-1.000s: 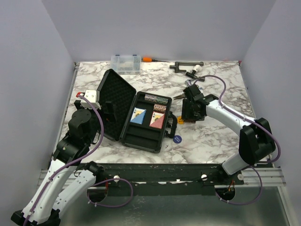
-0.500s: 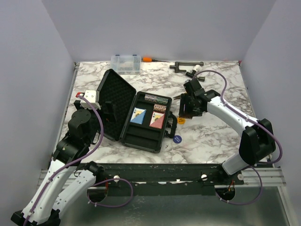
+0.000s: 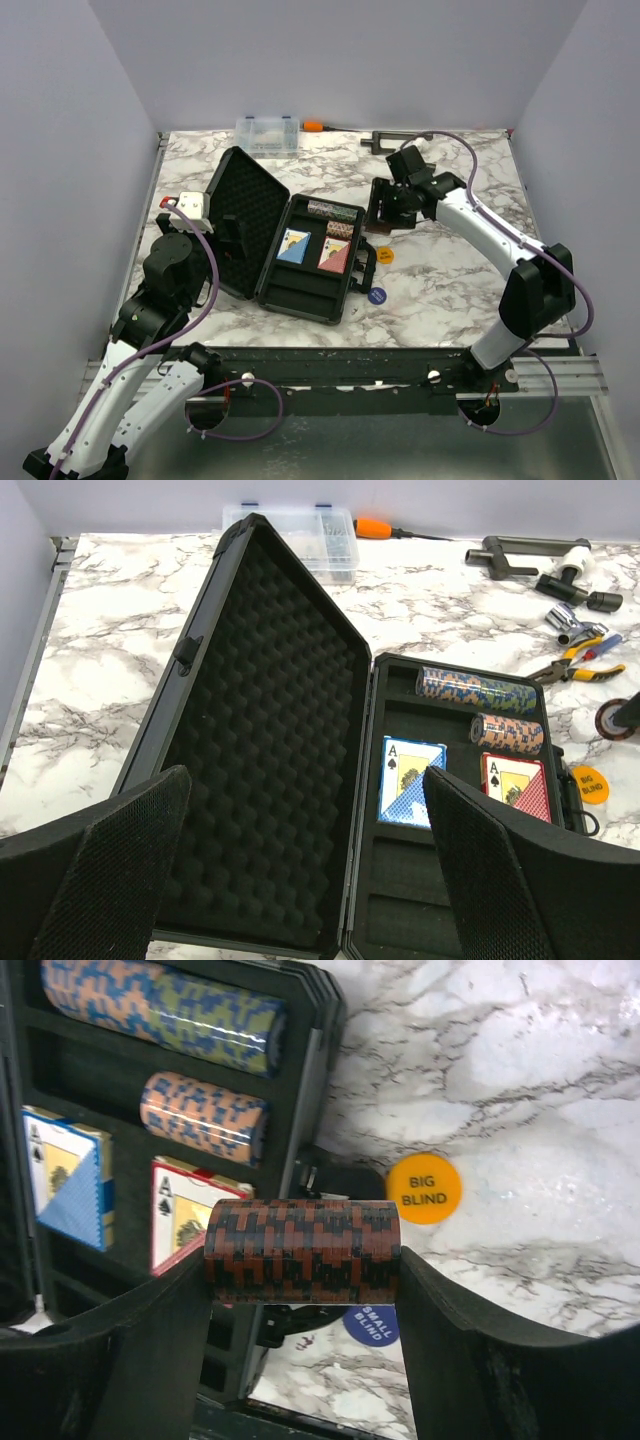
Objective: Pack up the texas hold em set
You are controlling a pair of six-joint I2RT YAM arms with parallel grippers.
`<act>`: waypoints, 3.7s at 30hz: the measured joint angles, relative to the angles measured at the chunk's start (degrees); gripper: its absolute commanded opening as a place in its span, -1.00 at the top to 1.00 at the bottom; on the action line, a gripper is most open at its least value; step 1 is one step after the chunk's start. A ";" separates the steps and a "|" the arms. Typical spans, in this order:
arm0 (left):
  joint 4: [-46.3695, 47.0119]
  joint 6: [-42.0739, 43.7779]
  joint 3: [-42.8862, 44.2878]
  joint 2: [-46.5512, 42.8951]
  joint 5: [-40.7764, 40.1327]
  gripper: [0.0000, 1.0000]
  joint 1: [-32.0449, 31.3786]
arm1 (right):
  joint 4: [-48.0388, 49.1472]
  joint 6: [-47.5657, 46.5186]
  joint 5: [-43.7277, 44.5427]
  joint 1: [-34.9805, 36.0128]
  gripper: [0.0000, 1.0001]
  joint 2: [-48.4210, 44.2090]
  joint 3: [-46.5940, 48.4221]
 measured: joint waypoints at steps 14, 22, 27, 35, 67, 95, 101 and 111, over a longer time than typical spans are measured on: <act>0.00 0.02 0.00 -0.02 -0.02 -0.96 0.00 | -0.20 6.40 -4.26 4.15 0.99 10.97 16.09; -0.02 0.02 0.00 -0.02 -0.02 -0.95 0.00 | -0.26 11.10 -4.46 8.13 0.99 18.73 25.90; 0.00 0.02 0.00 -0.02 -0.02 -0.95 0.00 | -0.94 13.11 -3.96 9.84 0.99 23.15 29.86; -0.02 0.02 0.00 -0.33 -0.02 -0.95 0.00 | -3.74 14.47 0.11 11.69 0.99 29.05 36.22; -0.02 0.00 0.00 0.35 0.22 -0.95 0.37 | -14.32 13.88 11.87 15.93 0.99 40.44 47.45; -0.02 0.00 0.00 0.35 0.42 -0.95 0.46 | -11.39 14.08 14.88 16.98 -1.00 40.28 46.53; -0.02 0.00 0.00 0.35 0.44 -0.95 0.48 | -11.41 13.55 15.26 16.79 -1.00 39.52 46.51; -0.02 0.00 0.00 0.42 0.44 -0.95 0.48 | -9.88 10.97 14.47 16.79 -0.58 35.67 43.32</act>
